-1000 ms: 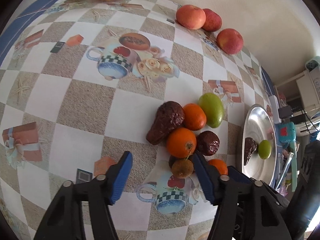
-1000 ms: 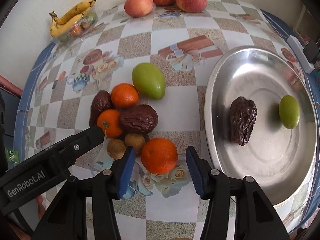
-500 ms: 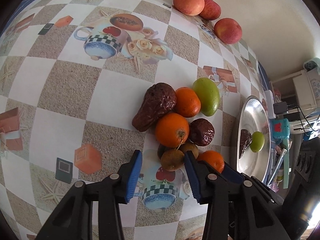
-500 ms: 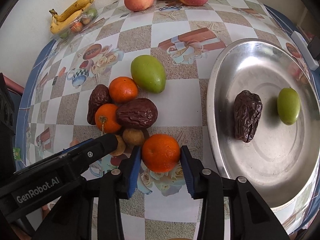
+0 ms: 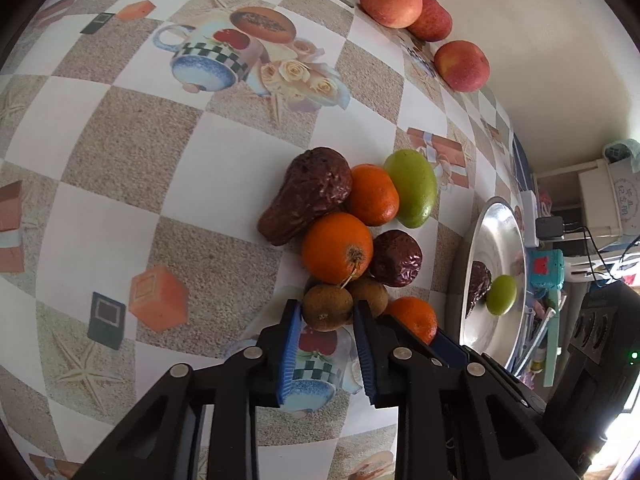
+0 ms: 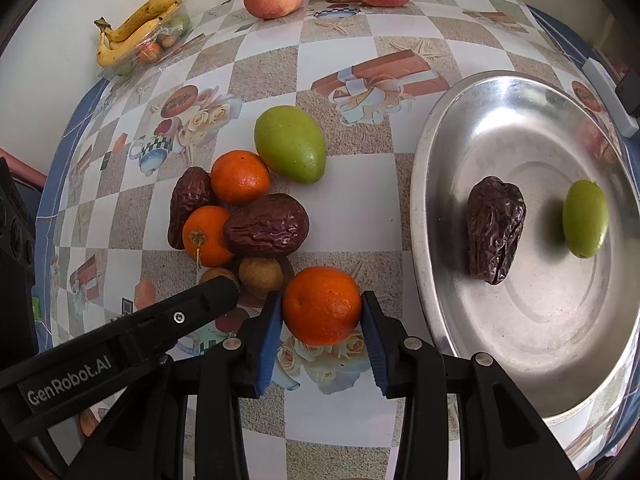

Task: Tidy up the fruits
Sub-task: 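Grasp a small brown kiwi with the left tool while the right tool grasps a tangerine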

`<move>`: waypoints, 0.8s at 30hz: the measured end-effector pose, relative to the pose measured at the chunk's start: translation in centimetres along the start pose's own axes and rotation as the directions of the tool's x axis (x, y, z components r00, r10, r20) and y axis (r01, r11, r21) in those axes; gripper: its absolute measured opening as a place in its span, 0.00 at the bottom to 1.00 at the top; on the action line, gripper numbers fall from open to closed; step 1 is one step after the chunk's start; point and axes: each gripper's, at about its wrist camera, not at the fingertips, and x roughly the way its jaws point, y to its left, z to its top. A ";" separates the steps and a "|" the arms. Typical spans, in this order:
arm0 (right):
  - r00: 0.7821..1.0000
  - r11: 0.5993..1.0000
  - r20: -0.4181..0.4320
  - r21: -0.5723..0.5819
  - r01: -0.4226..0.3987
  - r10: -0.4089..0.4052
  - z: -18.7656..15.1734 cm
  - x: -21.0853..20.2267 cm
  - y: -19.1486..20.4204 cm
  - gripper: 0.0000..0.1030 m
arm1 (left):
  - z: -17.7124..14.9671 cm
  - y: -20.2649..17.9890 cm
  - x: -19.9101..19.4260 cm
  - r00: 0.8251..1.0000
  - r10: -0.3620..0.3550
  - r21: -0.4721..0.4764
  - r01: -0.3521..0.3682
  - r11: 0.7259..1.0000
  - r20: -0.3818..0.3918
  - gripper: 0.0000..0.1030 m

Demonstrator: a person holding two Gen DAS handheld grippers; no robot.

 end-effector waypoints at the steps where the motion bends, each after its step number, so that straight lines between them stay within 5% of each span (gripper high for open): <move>1: 1.000 1.000 -0.001 -0.001 0.000 0.000 0.0 0.1 0.0 0.40 | 0.0 0.2 -0.2 1.000 0.004 -0.004 -0.004 1.000 0.005 0.28; 24: 0.986 0.998 0.159 0.036 -0.048 0.042 0.1 -4.7 -0.5 0.38 | 0.2 -0.9 -4.2 0.989 -0.030 0.030 0.026 0.999 0.147 0.28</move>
